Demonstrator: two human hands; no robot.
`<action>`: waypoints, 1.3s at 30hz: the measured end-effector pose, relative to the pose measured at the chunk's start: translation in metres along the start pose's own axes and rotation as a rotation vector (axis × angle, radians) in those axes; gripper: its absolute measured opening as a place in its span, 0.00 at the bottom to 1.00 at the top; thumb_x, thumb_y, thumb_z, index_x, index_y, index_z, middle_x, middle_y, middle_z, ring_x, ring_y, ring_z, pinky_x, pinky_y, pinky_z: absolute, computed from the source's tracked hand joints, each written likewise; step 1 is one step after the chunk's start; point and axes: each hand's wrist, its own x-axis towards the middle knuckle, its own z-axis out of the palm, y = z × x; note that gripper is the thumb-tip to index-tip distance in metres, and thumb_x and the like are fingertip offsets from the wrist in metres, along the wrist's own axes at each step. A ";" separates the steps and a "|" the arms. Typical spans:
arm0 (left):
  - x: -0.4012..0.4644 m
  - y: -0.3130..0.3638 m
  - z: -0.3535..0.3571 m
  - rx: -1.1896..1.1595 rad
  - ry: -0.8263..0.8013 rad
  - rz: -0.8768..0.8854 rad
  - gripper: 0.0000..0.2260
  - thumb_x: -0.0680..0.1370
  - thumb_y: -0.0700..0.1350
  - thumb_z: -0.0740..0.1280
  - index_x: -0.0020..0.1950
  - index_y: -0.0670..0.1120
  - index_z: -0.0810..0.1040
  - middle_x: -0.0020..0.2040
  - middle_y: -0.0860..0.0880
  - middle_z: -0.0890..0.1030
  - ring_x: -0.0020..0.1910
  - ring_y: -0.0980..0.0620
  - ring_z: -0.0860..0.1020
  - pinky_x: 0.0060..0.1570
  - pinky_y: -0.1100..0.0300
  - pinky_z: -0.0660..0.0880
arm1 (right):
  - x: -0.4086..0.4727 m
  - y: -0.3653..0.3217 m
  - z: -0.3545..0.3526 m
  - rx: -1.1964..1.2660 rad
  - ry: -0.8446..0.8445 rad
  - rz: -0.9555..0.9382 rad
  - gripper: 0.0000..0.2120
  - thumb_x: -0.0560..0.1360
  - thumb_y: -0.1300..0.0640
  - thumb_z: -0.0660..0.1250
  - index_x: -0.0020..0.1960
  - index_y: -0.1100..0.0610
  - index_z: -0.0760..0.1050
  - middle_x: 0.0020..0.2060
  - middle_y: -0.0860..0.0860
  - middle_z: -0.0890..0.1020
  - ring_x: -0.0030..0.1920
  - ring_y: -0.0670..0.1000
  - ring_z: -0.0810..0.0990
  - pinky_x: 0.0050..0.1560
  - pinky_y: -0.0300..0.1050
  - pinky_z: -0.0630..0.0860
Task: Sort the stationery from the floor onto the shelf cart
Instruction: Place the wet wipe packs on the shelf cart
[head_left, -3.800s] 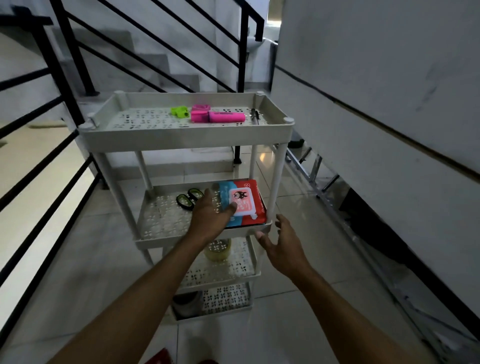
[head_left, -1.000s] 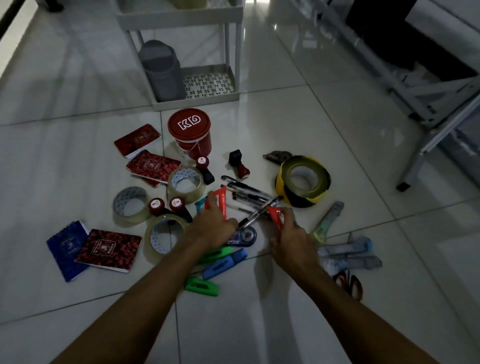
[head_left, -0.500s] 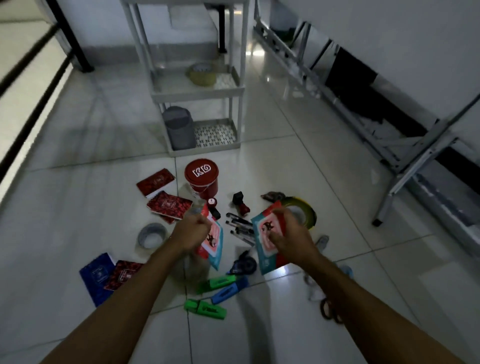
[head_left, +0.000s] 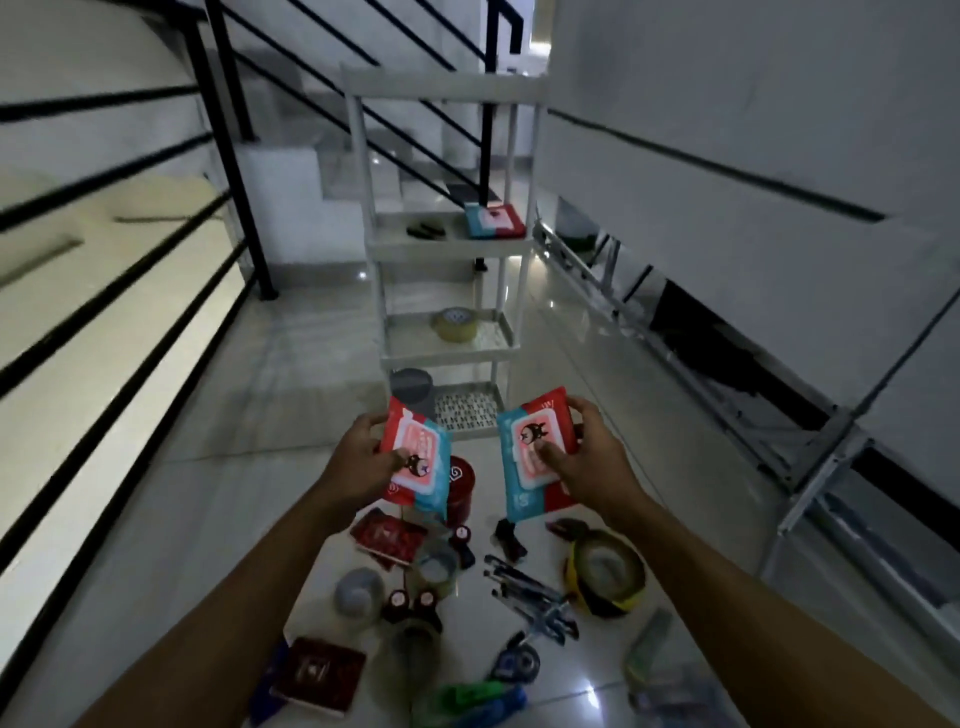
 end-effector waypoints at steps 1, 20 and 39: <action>0.003 0.011 -0.004 -0.014 0.011 0.022 0.19 0.77 0.34 0.67 0.63 0.50 0.68 0.54 0.41 0.81 0.38 0.50 0.84 0.29 0.58 0.79 | 0.004 -0.013 -0.002 0.014 0.008 -0.021 0.29 0.76 0.59 0.69 0.72 0.48 0.62 0.56 0.49 0.80 0.49 0.46 0.82 0.41 0.43 0.82; 0.209 0.127 0.008 -0.111 0.183 0.145 0.20 0.77 0.36 0.67 0.67 0.50 0.69 0.57 0.45 0.81 0.48 0.48 0.83 0.42 0.52 0.82 | 0.231 -0.090 0.005 0.194 -0.038 0.005 0.27 0.76 0.59 0.69 0.71 0.47 0.64 0.56 0.50 0.81 0.48 0.48 0.84 0.44 0.55 0.83; 0.408 0.249 0.096 -0.261 0.262 -0.004 0.13 0.80 0.42 0.64 0.65 0.46 0.72 0.58 0.46 0.80 0.49 0.49 0.82 0.42 0.55 0.80 | 0.344 -0.133 -0.049 0.237 0.017 0.044 0.28 0.76 0.57 0.69 0.71 0.45 0.63 0.54 0.50 0.81 0.46 0.49 0.85 0.41 0.55 0.84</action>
